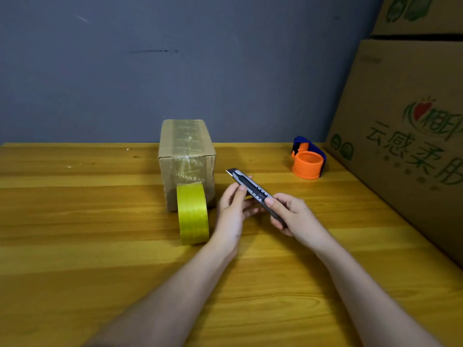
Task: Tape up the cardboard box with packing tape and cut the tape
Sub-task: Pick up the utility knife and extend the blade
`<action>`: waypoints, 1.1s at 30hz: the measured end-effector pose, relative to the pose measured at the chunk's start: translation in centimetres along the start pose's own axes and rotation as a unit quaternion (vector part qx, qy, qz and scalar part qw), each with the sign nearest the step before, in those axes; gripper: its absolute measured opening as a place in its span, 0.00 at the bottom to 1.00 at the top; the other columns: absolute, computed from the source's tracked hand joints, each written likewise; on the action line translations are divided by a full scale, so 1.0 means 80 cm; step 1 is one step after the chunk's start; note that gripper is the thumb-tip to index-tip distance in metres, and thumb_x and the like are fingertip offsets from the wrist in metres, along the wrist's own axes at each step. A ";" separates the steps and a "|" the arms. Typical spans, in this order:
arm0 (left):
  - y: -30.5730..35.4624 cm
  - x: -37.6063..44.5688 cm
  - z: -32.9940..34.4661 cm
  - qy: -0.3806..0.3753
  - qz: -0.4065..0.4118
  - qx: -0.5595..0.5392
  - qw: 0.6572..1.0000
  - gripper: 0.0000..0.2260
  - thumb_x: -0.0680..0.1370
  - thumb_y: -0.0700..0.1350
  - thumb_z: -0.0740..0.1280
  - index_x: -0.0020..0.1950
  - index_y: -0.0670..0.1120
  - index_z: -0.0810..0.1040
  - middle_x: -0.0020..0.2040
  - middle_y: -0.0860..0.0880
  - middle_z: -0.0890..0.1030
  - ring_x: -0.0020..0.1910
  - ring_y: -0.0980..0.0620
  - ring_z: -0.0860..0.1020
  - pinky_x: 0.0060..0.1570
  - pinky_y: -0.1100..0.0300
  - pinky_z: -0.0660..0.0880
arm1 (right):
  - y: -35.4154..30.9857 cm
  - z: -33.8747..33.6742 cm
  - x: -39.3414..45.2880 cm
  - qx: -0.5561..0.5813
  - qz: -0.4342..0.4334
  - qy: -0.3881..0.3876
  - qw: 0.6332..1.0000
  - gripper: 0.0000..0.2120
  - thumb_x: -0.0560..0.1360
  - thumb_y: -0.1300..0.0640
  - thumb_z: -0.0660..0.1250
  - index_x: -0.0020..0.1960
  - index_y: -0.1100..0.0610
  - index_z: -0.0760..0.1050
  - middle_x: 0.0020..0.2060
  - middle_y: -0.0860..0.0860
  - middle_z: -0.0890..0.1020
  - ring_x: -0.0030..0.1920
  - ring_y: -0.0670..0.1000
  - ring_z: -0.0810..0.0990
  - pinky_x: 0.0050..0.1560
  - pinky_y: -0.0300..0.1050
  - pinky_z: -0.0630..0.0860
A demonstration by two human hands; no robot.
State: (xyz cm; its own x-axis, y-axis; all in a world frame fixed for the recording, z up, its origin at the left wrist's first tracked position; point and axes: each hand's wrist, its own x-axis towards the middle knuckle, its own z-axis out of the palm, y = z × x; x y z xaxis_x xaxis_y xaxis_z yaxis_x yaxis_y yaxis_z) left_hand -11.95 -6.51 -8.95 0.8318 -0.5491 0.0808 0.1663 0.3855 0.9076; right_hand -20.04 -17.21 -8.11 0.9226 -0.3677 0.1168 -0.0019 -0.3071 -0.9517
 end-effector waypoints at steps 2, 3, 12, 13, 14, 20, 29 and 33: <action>0.000 0.000 -0.001 -0.001 0.000 -0.001 1.000 0.11 0.82 0.43 0.56 0.55 0.51 0.77 0.46 0.50 0.82 0.39 0.55 0.81 0.37 0.65 0.78 | 0.001 -0.001 0.001 -0.037 0.002 0.025 0.999 0.14 0.80 0.56 0.60 0.37 0.58 0.72 0.17 0.47 0.67 0.16 0.43 0.60 0.18 0.34 0.57; 0.001 0.000 -0.001 -0.005 0.000 0.000 1.000 0.11 0.82 0.44 0.56 0.55 0.51 0.77 0.46 0.50 0.82 0.39 0.55 0.81 0.37 0.65 0.77 | 0.000 -0.002 0.001 -0.052 0.004 0.037 0.998 0.15 0.79 0.55 0.61 0.36 0.59 0.71 0.16 0.47 0.67 0.16 0.43 0.60 0.18 0.34 0.58; 0.000 0.000 -0.003 -0.014 0.004 0.022 1.000 0.13 0.82 0.44 0.55 0.51 0.49 0.79 0.48 0.48 0.82 0.47 0.54 0.80 0.45 0.63 0.78 | 0.000 0.005 -0.002 -0.038 -0.011 -0.025 0.999 0.06 0.81 0.59 0.58 0.51 0.56 0.74 0.32 0.52 0.80 0.28 0.52 0.78 0.34 0.45 0.74; 0.000 -0.001 -0.004 -0.014 0.004 0.022 1.000 0.13 0.82 0.44 0.55 0.51 0.48 0.79 0.47 0.47 0.82 0.45 0.55 0.80 0.45 0.64 0.78 | -0.001 0.007 -0.002 -0.044 -0.015 -0.034 0.998 0.07 0.81 0.60 0.57 0.54 0.57 0.73 0.34 0.51 0.81 0.28 0.51 0.78 0.32 0.43 0.74; 0.001 -0.001 -0.004 -0.016 0.003 0.020 1.000 0.13 0.82 0.44 0.55 0.51 0.48 0.79 0.46 0.47 0.82 0.44 0.56 0.80 0.44 0.64 0.78 | -0.002 0.008 -0.003 -0.052 -0.020 -0.035 0.998 0.07 0.81 0.60 0.57 0.56 0.57 0.72 0.35 0.50 0.81 0.26 0.50 0.76 0.29 0.40 0.72; -0.001 -0.004 0.000 -0.034 0.010 0.046 0.998 0.12 0.82 0.42 0.56 0.53 0.48 0.79 0.49 0.48 0.82 0.44 0.57 0.80 0.45 0.64 0.77 | -0.003 0.000 -0.004 -0.074 -0.031 0.011 0.997 0.10 0.81 0.57 0.58 0.41 0.58 0.70 0.25 0.51 0.73 0.19 0.45 0.66 0.22 0.35 0.62; 0.001 -0.008 0.002 -0.042 0.016 0.077 0.996 0.12 0.82 0.42 0.57 0.54 0.49 0.80 0.46 0.50 0.83 0.41 0.56 0.79 0.43 0.64 0.76 | 0.000 0.005 -0.003 -0.025 -0.008 0.030 0.999 0.15 0.81 0.55 0.58 0.37 0.58 0.71 0.21 0.52 0.70 0.17 0.45 0.64 0.19 0.35 0.60; 0.002 -0.009 0.003 -0.043 0.020 0.083 0.995 0.12 0.82 0.42 0.56 0.56 0.46 0.79 0.45 0.50 0.81 0.40 0.55 0.76 0.42 0.65 0.75 | -0.001 0.006 -0.001 0.019 0.013 0.000 1.000 0.14 0.82 0.54 0.55 0.41 0.57 0.71 0.23 0.54 0.74 0.17 0.49 0.68 0.20 0.36 0.64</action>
State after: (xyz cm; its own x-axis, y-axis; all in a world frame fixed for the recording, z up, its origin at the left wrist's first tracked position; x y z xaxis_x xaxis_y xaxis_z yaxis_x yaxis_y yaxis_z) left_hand -12.66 -6.22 -8.80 0.7868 -0.5994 0.1471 0.0383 0.2854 0.9577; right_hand -19.95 -16.72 -8.21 0.9224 -0.3752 0.0912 -0.0117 -0.2631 -0.9647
